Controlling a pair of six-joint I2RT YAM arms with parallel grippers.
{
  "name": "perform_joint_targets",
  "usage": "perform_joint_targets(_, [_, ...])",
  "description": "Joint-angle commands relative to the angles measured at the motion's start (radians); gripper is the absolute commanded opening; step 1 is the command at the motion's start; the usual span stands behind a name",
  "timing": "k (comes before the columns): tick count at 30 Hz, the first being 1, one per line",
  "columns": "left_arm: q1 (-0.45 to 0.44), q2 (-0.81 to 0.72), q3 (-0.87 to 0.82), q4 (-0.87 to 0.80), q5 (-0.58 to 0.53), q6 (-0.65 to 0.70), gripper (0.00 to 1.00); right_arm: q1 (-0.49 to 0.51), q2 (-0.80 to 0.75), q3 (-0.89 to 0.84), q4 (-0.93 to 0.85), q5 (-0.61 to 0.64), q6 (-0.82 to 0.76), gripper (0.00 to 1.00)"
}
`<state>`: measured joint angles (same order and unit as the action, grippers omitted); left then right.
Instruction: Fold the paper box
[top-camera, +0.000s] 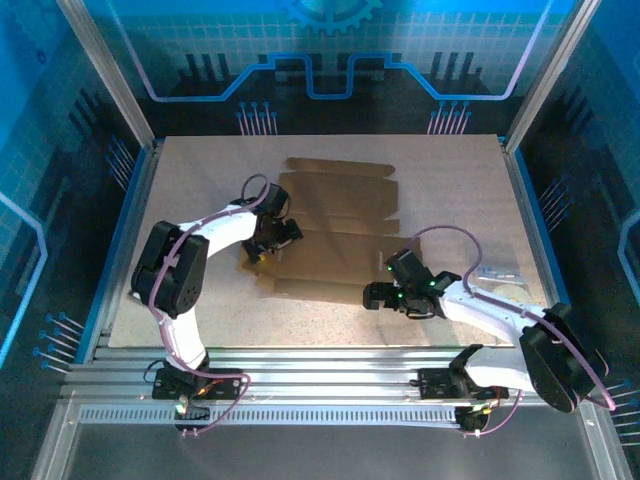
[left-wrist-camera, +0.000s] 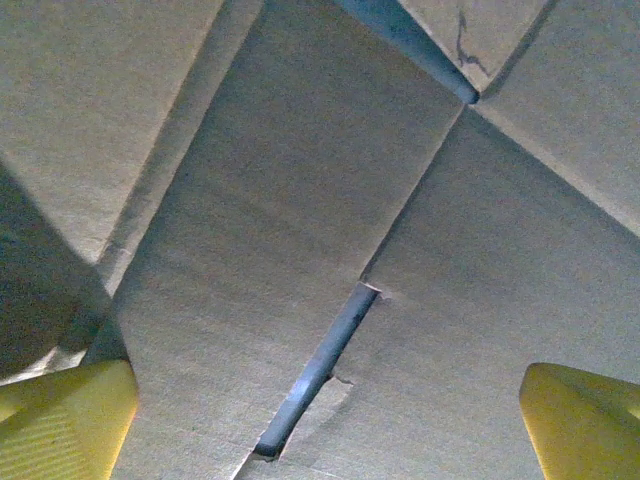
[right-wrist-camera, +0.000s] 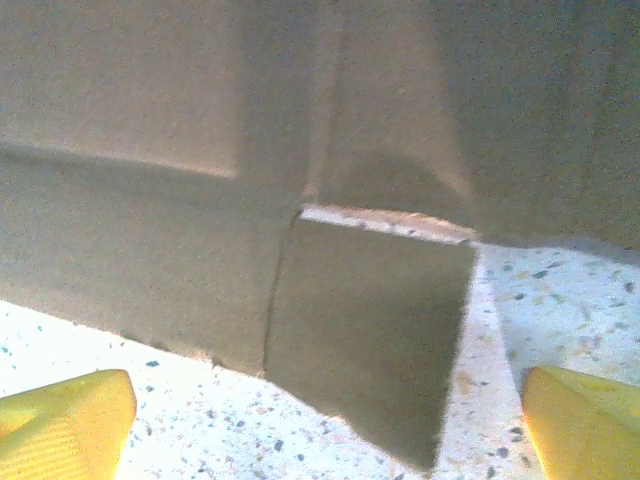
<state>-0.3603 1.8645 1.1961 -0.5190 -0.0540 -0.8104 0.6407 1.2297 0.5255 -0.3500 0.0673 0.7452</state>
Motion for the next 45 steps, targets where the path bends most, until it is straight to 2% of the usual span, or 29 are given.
perform_joint_targets(1, [-0.003,0.045,0.040,0.001,-0.008,0.018,0.99,0.073,0.026,0.029,0.003,-0.004,0.035,1.00])
perform_joint_targets(5, [-0.005,-0.026,0.024,0.018,-0.022,0.024,0.99,0.134,0.024,0.081,-0.013,0.020,0.009,1.00])
perform_joint_targets(11, [-0.026,-0.209,-0.056,-0.014,-0.030,0.007,0.99,0.118,-0.017,0.161,-0.168,0.096,-0.046,1.00])
perform_joint_targets(15, [-0.080,-0.290,-0.099,-0.033,-0.022,-0.027,0.99,0.048,-0.063,0.203,-0.219,0.078,-0.112,1.00])
perform_joint_targets(19, [-0.156,-0.324,-0.151,-0.022,-0.025,-0.105,0.99,-0.098,-0.051,0.246,-0.213,-0.019,-0.219,1.00])
perform_joint_targets(22, [-0.202,-0.333,-0.197,0.018,-0.026,-0.170,0.99,-0.207,0.009,0.289,-0.193,-0.104,-0.276,1.00])
perform_joint_targets(26, [-0.260,-0.307,-0.224,0.076,-0.009,-0.239,0.99,-0.292,0.123,0.346,-0.156,-0.163,-0.316,1.00])
perform_joint_targets(31, [-0.309,-0.266,-0.213,0.098,0.004,-0.276,0.99,-0.329,0.270,0.426,-0.118,-0.180,-0.349,1.00])
perform_joint_targets(36, [-0.316,-0.241,-0.231,0.127,0.024,-0.299,0.99,-0.351,0.368,0.440,-0.086,-0.181,-0.350,1.00])
perform_joint_targets(45, [-0.312,-0.186,-0.248,0.154,0.052,-0.309,0.99,-0.355,0.370,0.325,-0.039,-0.149,-0.317,1.00])
